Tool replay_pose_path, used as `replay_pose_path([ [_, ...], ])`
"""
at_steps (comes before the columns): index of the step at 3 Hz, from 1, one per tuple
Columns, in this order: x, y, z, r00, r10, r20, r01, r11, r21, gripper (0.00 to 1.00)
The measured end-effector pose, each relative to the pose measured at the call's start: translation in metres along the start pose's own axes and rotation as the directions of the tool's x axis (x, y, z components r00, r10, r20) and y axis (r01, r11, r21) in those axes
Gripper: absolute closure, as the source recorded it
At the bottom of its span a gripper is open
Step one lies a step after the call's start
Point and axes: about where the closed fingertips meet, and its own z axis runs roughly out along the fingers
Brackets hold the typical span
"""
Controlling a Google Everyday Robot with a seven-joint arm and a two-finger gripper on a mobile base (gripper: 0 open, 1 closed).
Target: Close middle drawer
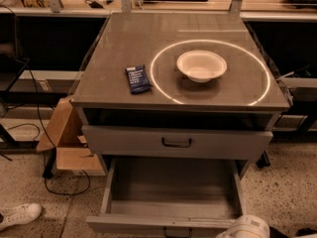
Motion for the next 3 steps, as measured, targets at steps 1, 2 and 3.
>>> replay_pose_path([
  [1, -0.03, 0.0, 0.023, 0.999, -0.053, 0.009, 0.053, 0.9985, 0.012, 1.0],
  [2, -0.06, 0.007, 0.023, 0.993, -0.117, 0.014, 0.116, 0.9923, 0.045, 1.0],
  [3, -0.06, 0.007, 0.023, 0.993, -0.115, 0.013, 0.115, 0.9924, 0.044, 1.0],
])
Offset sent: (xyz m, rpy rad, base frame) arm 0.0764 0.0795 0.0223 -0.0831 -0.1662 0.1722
